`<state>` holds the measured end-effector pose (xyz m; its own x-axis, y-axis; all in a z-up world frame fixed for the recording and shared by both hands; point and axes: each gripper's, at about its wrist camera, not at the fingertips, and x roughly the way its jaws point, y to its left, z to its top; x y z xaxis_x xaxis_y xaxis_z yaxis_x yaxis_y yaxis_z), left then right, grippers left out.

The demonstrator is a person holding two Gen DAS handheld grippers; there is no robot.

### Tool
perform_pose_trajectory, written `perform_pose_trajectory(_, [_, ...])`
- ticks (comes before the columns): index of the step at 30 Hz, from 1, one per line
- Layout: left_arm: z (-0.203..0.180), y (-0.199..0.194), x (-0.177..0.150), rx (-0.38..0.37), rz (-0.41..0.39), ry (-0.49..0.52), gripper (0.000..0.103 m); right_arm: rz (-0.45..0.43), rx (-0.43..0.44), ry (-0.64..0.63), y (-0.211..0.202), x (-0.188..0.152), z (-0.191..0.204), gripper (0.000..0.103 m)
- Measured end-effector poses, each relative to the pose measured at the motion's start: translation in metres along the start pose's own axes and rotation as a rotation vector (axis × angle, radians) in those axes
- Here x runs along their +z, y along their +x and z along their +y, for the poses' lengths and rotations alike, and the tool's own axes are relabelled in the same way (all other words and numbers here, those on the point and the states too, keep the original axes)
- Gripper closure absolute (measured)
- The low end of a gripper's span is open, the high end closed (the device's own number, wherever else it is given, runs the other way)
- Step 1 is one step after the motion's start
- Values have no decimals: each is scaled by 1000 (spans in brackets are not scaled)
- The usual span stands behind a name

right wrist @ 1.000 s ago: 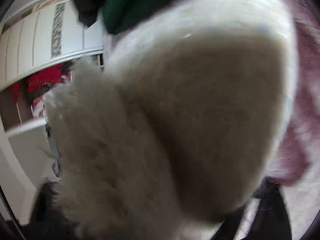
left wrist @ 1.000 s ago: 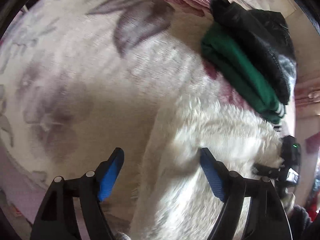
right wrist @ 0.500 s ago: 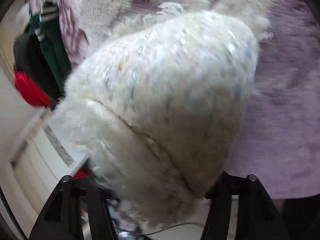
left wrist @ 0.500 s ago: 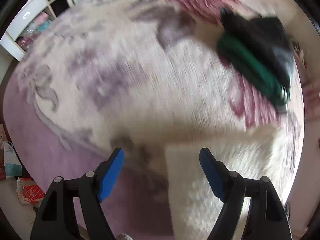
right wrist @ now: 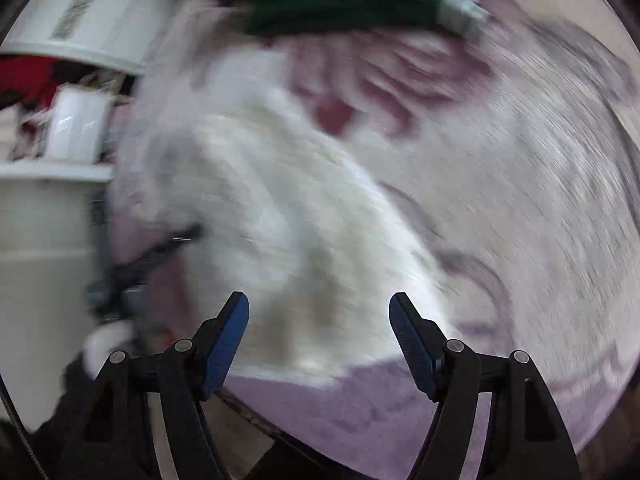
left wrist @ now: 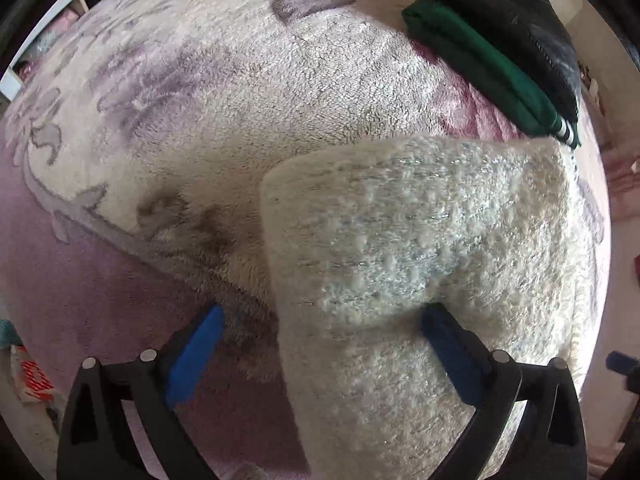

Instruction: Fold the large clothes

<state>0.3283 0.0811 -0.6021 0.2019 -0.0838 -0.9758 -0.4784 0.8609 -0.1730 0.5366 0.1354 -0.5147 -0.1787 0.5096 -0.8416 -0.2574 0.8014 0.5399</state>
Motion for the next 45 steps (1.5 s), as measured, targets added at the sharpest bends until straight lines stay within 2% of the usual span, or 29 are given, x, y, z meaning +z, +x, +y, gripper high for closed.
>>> perform_pose_trajectory(2, [-1, 0, 1, -11, -15, -14, 0, 30, 56, -36, 15, 12, 16, 28])
perform_pose_trajectory(4, [-4, 0, 0, 0, -14, -14, 0, 83, 30, -95, 48, 28, 31, 29])
perform_pose_trajectory(5, [-4, 0, 0, 1, -9, -18, 0, 137, 1, -118, 72, 34, 31, 29])
perform_pose_trajectory(6, [-4, 0, 0, -3, -4, -24, 0, 189, 12, -117, 93, 35, 30, 29])
perform_pose_trajectory(8, [0, 0, -2, -14, 8, -44, 0, 254, 71, -89, 118, 38, 28, 41])
perform_pose_trajectory(9, [0, 0, -3, -8, 10, -49, 0, 272, 113, -96, 126, 36, 32, 60])
perform_pose_trajectory(10, [1, -2, -4, 10, 6, -50, 0, 276, 115, -107, 130, 38, 36, 73])
perform_pose_trajectory(12, [2, -8, -8, 30, 0, -34, 0, 289, 155, -139, 129, 31, 50, 91])
perform_pose_trajectory(14, [4, -18, -13, 46, -9, -33, 0, 269, 148, -144, 118, 25, 60, 92])
perform_pose_trajectory(17, [10, -41, -27, 28, -28, -58, 0, 168, 167, -83, 72, 23, 62, 95])
perform_pose_trajectory(20, [7, -55, -41, 22, -17, -52, 0, 72, 119, -65, 12, 34, 62, 97])
perform_pose_trajectory(22, [-5, -57, -50, 34, -8, -5, 0, 49, 83, -70, -8, 43, 58, 97])
perform_pose_trajectory(23, [-10, -53, -52, 37, -2, 10, 0, 42, 32, -89, -12, 45, 53, 97])
perform_pose_trajectory(25, [-18, -40, -56, 51, 34, 28, 0, 73, -20, -80, 0, 61, 56, 97])
perform_pose_trajectory(26, [-19, -35, -55, 45, 45, 30, 0, 98, -64, -57, 16, 63, 42, 97])
perform_pose_trajectory(28, [-25, -16, -57, 47, 84, 51, 0, 151, -155, -92, 56, 72, 41, 98])
perform_pose_trajectory(30, [-29, -4, -57, 52, 93, 73, 0, 198, -203, -107, 89, 68, 32, 98])
perform_pose_trajectory(32, [-30, 0, -57, 66, 95, 88, 0, 204, -233, -123, 100, 68, 32, 98])
perform_pose_trajectory(35, [-21, -3, -56, 41, 97, 74, 0, 236, -198, -93, 96, 77, 24, 97])
perform_pose_trajectory(36, [-16, -5, -55, 27, 97, 56, 0, 252, -158, -66, 89, 81, 20, 95])
perform_pose_trajectory(38, [-2, -12, -55, -11, 87, 1, 0, 264, -130, -34, 78, 89, 11, 84])
perform_pose_trajectory(40, [18, -17, -55, -64, 73, -76, 0, 215, -131, -29, 56, 96, -2, 52])
perform_pose_trajectory(42, [36, -17, -54, -97, 63, -144, 0, 168, -138, -30, 38, 103, -18, 29])
perform_pose_trajectory(43, [46, -13, -54, -107, 71, -179, 0, 158, -141, -22, 34, 106, -29, 29])
perform_pose_trajectory(45, [56, -4, -53, -152, 89, -215, 0, 167, -88, 1, 33, 112, -58, 29])
